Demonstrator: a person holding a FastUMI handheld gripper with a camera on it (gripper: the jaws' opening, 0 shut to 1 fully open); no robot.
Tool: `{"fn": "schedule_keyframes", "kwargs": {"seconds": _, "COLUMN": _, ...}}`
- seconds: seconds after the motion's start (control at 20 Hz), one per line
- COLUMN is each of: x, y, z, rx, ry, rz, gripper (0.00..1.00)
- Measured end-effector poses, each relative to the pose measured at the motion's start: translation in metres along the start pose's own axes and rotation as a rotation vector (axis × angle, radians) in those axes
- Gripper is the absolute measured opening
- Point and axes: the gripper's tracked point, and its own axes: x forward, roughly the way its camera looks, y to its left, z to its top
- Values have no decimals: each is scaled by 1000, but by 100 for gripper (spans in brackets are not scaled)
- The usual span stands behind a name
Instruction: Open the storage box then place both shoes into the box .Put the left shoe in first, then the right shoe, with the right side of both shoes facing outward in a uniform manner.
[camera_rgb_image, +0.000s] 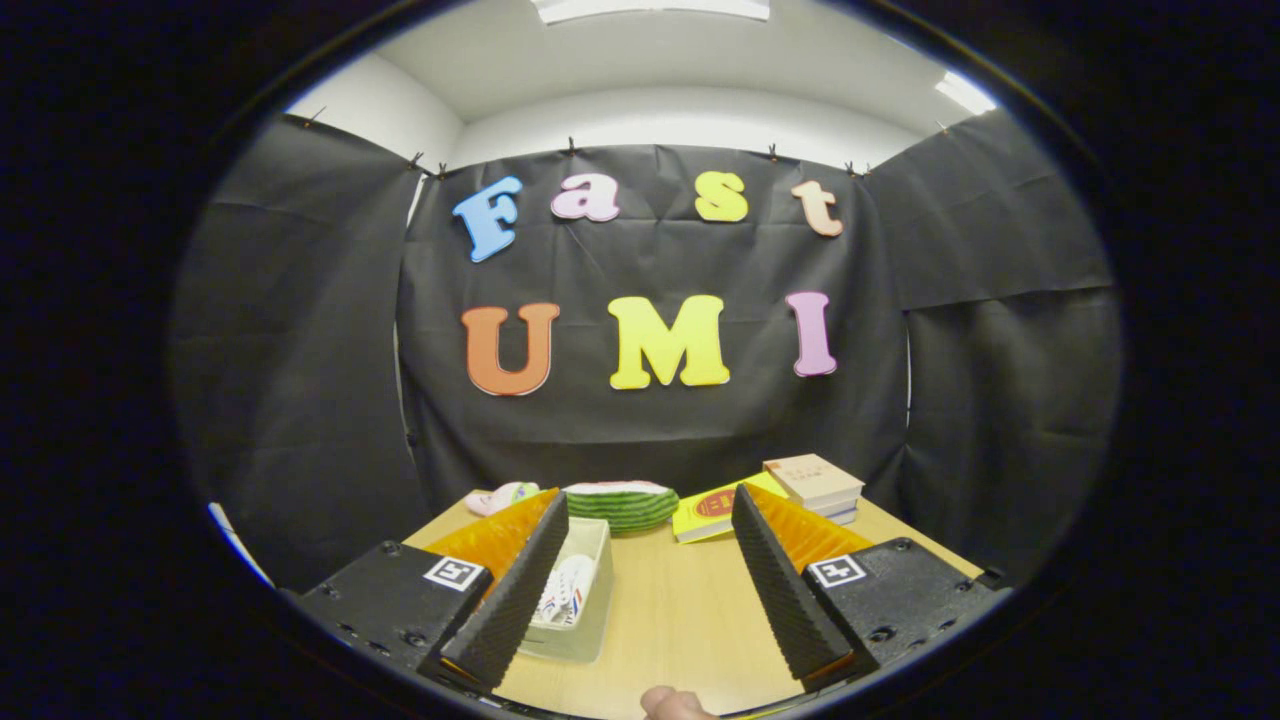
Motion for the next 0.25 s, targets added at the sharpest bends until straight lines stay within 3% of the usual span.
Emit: {"fn": "schedule_keyframes", "kwargs": {"seconds": 0.25, "x": -8, "y": -1, "z": 9, "rx": 3, "ry": -14, "rz": 8, "gripper": 100}}
